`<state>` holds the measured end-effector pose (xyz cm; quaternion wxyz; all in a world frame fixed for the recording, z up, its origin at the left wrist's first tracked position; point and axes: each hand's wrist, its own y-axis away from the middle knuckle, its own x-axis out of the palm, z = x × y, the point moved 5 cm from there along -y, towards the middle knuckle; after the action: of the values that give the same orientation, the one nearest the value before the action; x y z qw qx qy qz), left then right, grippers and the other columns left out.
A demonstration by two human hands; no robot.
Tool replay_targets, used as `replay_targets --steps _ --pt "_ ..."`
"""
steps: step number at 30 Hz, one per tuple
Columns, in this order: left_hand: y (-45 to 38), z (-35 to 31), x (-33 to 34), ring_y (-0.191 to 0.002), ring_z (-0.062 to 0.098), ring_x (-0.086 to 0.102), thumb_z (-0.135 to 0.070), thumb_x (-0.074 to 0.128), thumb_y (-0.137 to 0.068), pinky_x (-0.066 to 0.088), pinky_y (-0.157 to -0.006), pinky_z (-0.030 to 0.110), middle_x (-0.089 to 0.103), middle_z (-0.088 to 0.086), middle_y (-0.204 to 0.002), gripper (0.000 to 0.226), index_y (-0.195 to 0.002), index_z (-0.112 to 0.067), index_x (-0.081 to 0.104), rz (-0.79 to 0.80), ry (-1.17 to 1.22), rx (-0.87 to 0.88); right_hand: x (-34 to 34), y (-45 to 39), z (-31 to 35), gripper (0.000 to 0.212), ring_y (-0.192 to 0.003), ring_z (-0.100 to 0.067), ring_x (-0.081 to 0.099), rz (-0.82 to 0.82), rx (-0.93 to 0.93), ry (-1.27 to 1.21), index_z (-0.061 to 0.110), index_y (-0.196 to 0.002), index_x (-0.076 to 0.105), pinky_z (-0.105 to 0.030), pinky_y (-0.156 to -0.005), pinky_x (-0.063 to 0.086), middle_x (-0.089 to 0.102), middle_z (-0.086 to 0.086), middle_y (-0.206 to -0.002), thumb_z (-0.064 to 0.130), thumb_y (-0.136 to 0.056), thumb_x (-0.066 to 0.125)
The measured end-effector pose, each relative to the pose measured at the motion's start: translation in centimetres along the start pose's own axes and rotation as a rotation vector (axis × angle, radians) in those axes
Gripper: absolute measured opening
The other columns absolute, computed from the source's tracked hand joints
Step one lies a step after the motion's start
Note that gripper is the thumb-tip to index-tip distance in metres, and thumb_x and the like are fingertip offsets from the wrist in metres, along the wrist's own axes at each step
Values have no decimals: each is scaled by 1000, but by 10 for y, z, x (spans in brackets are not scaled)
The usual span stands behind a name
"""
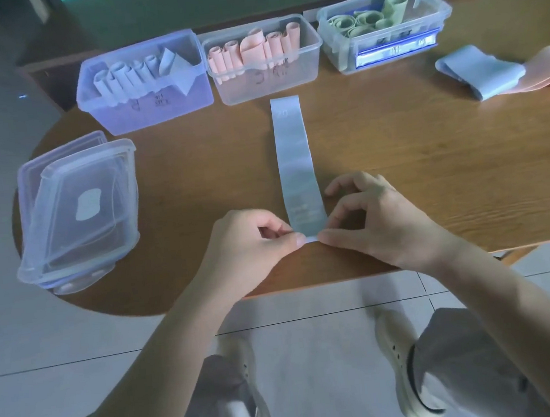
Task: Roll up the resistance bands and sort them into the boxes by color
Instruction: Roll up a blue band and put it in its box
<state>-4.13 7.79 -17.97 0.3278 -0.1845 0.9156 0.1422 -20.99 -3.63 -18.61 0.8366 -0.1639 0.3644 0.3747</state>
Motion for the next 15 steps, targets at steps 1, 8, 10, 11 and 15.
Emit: replay_targets --steps 1,8,10,11,15 --pt "0 0 0 -55 1 56 -38 84 -78 37 -48 11 68 -8 -67 12 -75 -29 76 2 18 -1 0 0 0 11 -113 -1 39 6 12 -5 34 -73 74 -2 -93 25 51 20 -123 38 -77 84" --pt "6 -7 7 -67 8 54 -22 78 -84 38 -58 15 57 -8 -78 14 -80 -33 72 -45 -85 202 0 -1 0 16 -119 -1 38 -10 55 -48 34 -73 70 -18 -102 31 49 20 -127 35 -75 86" --pt "9 -8 11 -71 12 54 -19 74 -88 44 -60 28 54 -8 -79 17 -82 -34 70 -88 -151 265 0 -2 2 19 -121 -6 39 -19 42 -61 39 -74 68 -30 -107 32 48 17 -127 31 -75 86" --pt "11 -8 13 -72 12 53 -18 71 -90 45 -59 31 52 -8 -80 17 -83 -34 70 -122 -190 290 1 -2 4 22 -120 -6 39 -20 12 -61 43 -74 68 -33 -108 31 48 17 -126 29 -77 85" --pt "19 -9 16 -73 10 52 -23 65 -94 45 -56 32 50 -11 -86 13 -88 -35 66 -210 -302 339 6 3 8 17 -110 -12 43 -28 -183 1 49 -84 72 -40 -107 34 48 17 -123 33 -87 77"
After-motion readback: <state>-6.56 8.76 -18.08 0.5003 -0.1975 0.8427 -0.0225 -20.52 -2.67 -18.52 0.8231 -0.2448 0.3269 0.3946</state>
